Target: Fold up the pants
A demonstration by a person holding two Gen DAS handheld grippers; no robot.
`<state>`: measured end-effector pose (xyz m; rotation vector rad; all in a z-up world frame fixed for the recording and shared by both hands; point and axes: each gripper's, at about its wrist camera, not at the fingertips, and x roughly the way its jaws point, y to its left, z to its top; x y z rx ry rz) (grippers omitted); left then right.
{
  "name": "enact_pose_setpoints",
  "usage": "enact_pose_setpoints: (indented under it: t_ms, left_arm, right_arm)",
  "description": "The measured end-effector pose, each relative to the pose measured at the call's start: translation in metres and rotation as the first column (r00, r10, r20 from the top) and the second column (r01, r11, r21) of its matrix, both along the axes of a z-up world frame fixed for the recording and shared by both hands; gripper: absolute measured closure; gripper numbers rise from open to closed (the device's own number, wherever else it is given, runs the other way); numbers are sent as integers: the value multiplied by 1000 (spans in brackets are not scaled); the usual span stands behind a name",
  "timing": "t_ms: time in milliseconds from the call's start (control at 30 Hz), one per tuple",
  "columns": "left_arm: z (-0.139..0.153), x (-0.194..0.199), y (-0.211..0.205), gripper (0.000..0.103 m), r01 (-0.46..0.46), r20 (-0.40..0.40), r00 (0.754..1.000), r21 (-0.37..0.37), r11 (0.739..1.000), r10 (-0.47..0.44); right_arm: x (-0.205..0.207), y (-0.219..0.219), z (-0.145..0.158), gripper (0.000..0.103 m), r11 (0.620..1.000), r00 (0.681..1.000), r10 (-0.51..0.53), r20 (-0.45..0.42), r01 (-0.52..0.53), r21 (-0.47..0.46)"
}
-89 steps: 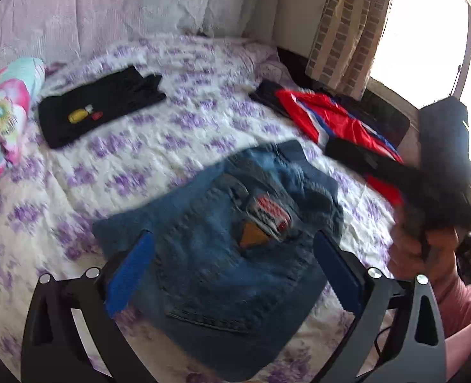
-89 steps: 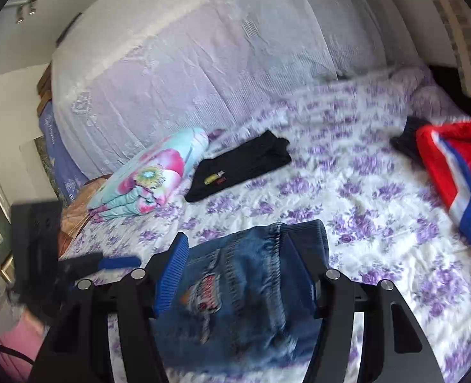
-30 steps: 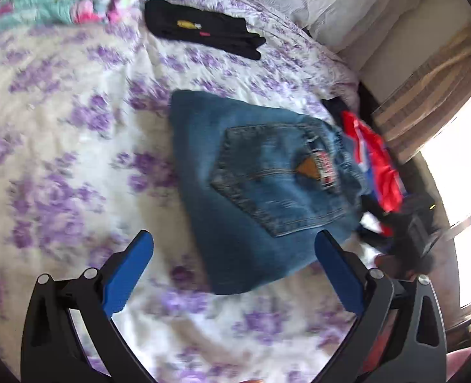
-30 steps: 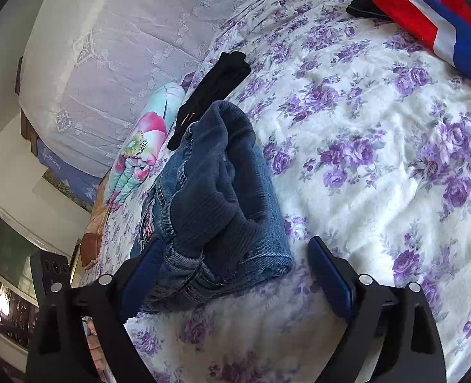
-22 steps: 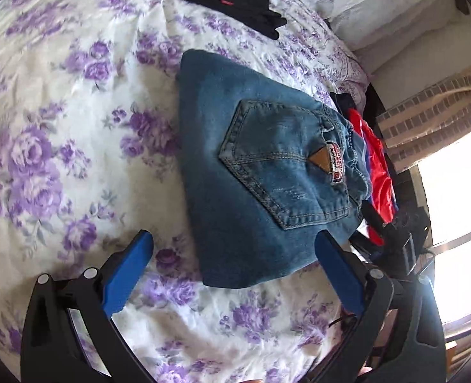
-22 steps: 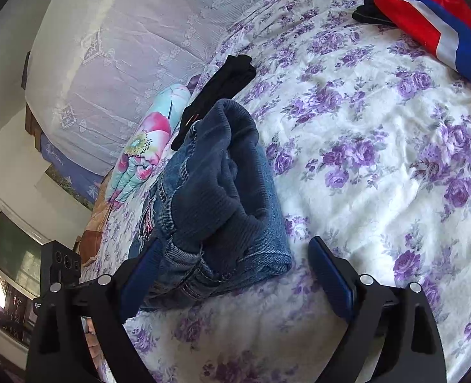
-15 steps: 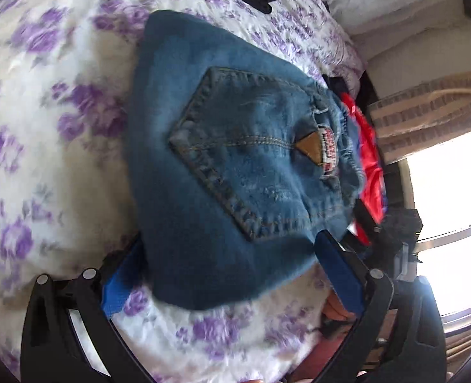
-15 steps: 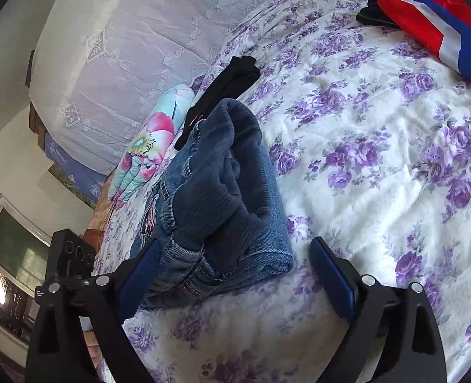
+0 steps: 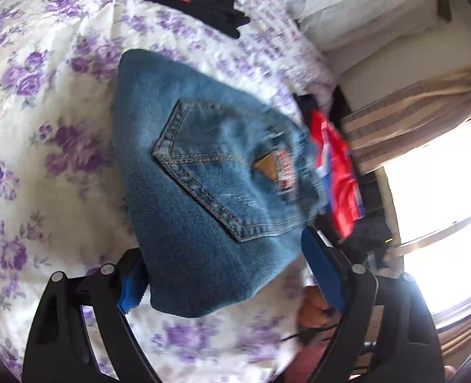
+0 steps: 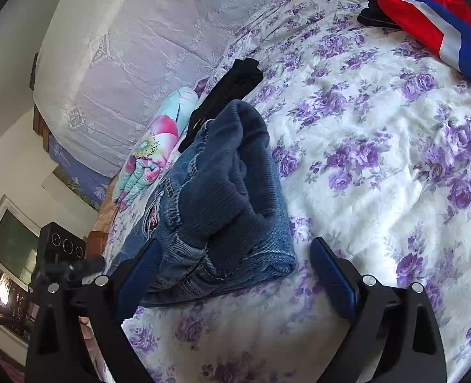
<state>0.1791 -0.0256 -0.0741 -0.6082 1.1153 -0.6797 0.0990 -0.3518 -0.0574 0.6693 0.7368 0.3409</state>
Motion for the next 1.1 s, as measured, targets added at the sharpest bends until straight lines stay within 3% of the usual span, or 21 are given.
enact_pose_setpoints:
  t_ms: [100, 167, 233, 267, 333, 367, 433, 467, 500, 533, 633, 767, 933, 1000, 1033, 1067, 1100]
  left_arm:
    - [3, 3, -2, 19, 5, -8, 1000, 2, 1000, -5]
    - [4, 6, -3, 19, 13, -17, 1000, 0, 1000, -13]
    - [7, 9, -3, 19, 23, -24, 999, -12, 1000, -23]
    - [8, 10, -2, 19, 29, -28, 999, -17, 999, -30]
    - [11, 16, -2, 19, 44, -38, 998, -16, 999, -44]
    - [12, 17, -2, 19, 50, -41, 998, -12, 999, -51]
    - [15, 19, -4, 19, 65, -52, 997, 0, 998, -65]
    - [16, 20, -4, 19, 72, -55, 996, 1, 997, -72]
    - [18, 21, -4, 19, 77, -57, 995, -1, 997, -77]
    - [20, 22, -4, 19, 81, -58, 995, -6, 997, -81]
    - [25, 25, -5, 19, 88, -53, 995, -20, 996, -89]
    - [30, 26, -8, 19, 103, -41, 994, -14, 995, -103]
    - [30, 29, -7, 19, 104, -45, 993, -29, 994, -105]
    - [29, 28, -5, 19, 105, -49, 993, -33, 994, -106]
    - [29, 28, -5, 19, 105, -48, 993, -31, 994, -107]
    - [28, 28, -3, 19, 101, -40, 994, -23, 995, -102]
    - [28, 27, -1, 19, 97, -33, 995, -12, 995, -98]
  right_arm:
    - [-14, 6, 15, 8, 998, 998, 55, 40, -56, 32]
    - [-35, 24, 37, 8, 987, 976, 157, 152, -157, -11]
    - [-52, 47, 58, 8, 965, 943, 237, 234, -200, -172]
    - [-62, 65, 71, 8, 929, 913, 290, 286, -197, -313]
    - [-76, 96, 85, 8, 833, 848, 396, 353, -169, -527]
    - [-80, 116, 87, 8, 750, 809, 468, 356, -150, -645]
    - [-83, 146, 85, 8, 597, 746, 581, 324, -120, -793]
    - [-83, 162, 81, 8, 514, 715, 630, 302, -92, -853]
    - [-80, 173, 77, 8, 460, 702, 656, 278, -79, -885]
    - [-74, 185, 69, 8, 394, 692, 683, 235, -78, -916]
    - [-62, 202, 51, 8, 278, 683, 711, 168, -54, -959]
    - [-39, 217, 28, 8, 134, 710, 695, 115, 30, -991]
    - [-20, 220, 21, 11, 129, 726, 682, 90, 2, -992]
    - [-10, 218, 22, 33, 130, 745, 661, 88, 1, -991]
    - [-6, 219, 24, 37, 143, 745, 661, 84, -15, -990]
    - [-4, 215, 27, 50, 168, 748, 658, 85, -35, -985]
    - [-1, 213, 29, 55, 183, 753, 652, 87, -45, -982]
